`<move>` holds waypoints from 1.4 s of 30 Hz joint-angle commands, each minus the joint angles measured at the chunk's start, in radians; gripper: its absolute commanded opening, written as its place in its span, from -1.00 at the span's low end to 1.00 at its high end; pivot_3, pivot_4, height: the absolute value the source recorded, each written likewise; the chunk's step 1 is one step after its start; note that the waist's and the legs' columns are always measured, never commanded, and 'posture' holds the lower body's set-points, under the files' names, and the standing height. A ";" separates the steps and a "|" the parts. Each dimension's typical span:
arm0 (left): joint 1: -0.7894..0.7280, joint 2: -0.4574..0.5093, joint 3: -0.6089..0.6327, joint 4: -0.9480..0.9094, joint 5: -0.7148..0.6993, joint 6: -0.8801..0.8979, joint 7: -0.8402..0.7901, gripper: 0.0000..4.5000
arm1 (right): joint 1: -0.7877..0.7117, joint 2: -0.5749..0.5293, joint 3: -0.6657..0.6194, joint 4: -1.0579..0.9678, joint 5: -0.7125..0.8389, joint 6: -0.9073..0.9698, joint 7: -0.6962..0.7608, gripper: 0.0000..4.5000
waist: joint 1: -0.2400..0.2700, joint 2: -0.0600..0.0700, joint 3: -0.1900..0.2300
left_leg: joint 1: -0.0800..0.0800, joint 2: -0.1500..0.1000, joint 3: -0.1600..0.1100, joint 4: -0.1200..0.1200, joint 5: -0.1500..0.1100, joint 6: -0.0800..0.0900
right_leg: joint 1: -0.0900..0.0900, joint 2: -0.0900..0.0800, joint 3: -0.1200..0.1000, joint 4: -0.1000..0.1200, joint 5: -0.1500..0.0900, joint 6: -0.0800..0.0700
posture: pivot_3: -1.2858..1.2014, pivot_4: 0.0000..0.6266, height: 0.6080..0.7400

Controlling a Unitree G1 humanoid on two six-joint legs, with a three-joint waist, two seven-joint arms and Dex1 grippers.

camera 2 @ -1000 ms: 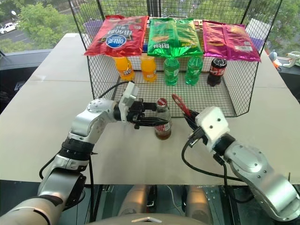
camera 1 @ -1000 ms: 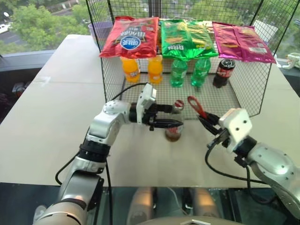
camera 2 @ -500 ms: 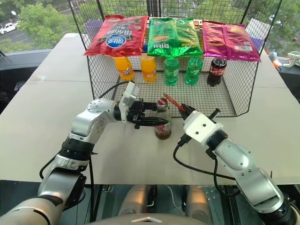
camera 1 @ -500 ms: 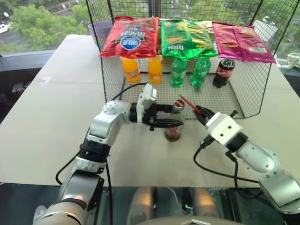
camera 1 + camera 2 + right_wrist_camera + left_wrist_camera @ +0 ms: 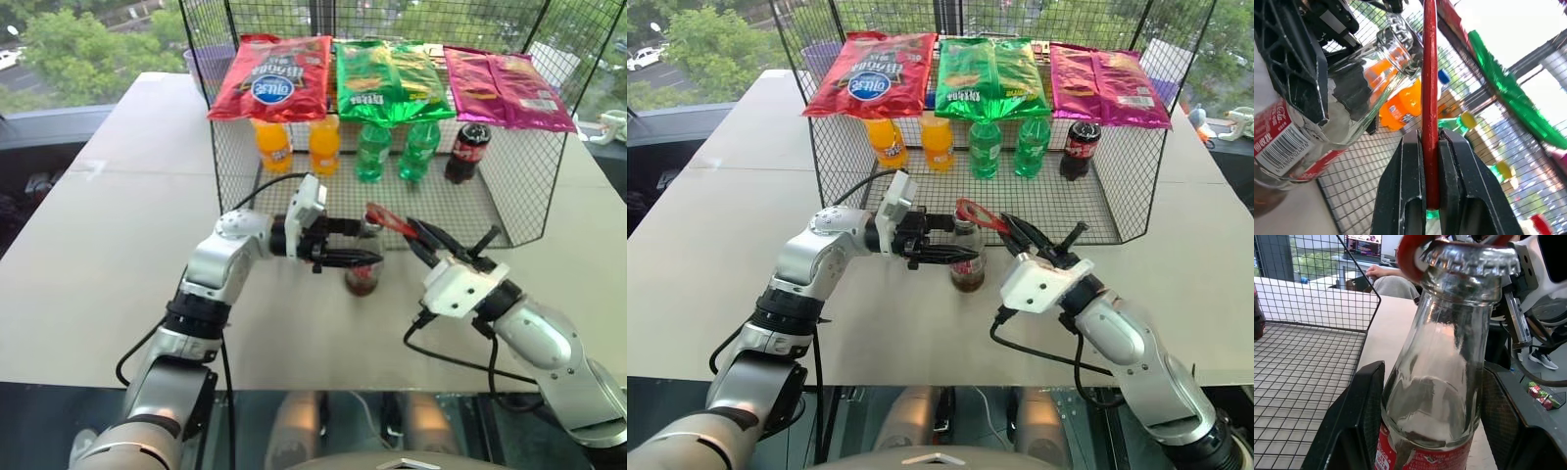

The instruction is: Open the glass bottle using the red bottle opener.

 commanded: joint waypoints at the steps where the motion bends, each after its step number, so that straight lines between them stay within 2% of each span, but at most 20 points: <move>1: -0.006 0.001 0.040 -0.044 -0.036 0.026 0.019 -0.02 | 0.032 0.016 0.055 0.047 -0.090 -0.096 0.006 -1.00 | 0.000 0.000 0.000 | 0.000 0.000 0.000 0.000 0.000 0.000 | 0.000 0.000 0.000 0.000 0.000 0.000 | 0.03 -0.52 1.00; 9: 0.002 0.020 0.052 -0.083 -0.051 0.072 0.028 -0.02 | 0.012 0.141 0.149 0.254 -0.301 -0.251 -0.126 -1.00 | -0.003 0.000 -0.001 | 0.001 0.000 0.000 0.000 0.003 -0.004 | 0.000 0.001 0.001 0.000 0.000 0.000 | 0.03 -0.52 1.00; 13: -0.001 0.022 0.053 -0.094 -0.051 0.089 0.029 -0.02 | 0.019 0.169 0.174 0.326 -0.390 -0.314 -0.190 -1.00 | -0.003 0.000 -0.001 | 0.001 0.001 0.001 0.000 0.003 -0.005 | 0.000 0.001 0.001 0.001 0.000 0.000 | 0.03 -0.52 1.00; 17: -0.007 0.024 0.046 -0.106 -0.049 0.101 0.024 -0.02 | 0.022 0.202 0.180 0.388 -0.515 -0.302 -0.265 -1.00 | -0.003 0.000 -0.002 | 0.001 0.001 0.001 0.000 0.003 -0.005 | 0.000 0.001 0.001 0.001 0.000 0.000 | 0.03 -0.52 1.00; 23: -0.014 0.025 0.037 -0.103 -0.037 0.090 0.013 -0.02 | 0.038 0.220 0.155 0.380 -0.588 -0.267 -0.280 -1.00 | -0.003 0.001 -0.005 | 0.002 0.001 0.001 0.000 0.003 -0.006 | 0.001 0.001 0.001 0.001 0.000 0.000 | 0.03 -0.52 1.00; 31: -0.023 0.025 0.011 -0.071 0.004 0.059 -0.004 -0.02 | 0.036 0.161 0.096 0.297 -0.614 -0.231 -0.196 -1.00 | -0.003 0.002 -0.008 | 0.003 0.001 0.001 0.000 0.003 -0.005 | 0.001 0.001 0.001 0.002 0.000 0.000 | 0.03 -0.52 1.00; 42: -0.029 0.020 -0.018 -0.031 0.040 0.005 -0.030 -0.02 | -0.031 -0.013 -0.046 0.192 -0.495 -0.224 0.004 -1.00 | -0.002 0.002 -0.010 | 0.006 0.001 0.001 0.000 0.001 -0.002 | 0.003 0.001 0.002 0.004 0.000 0.000 | 0.03 -0.52 1.00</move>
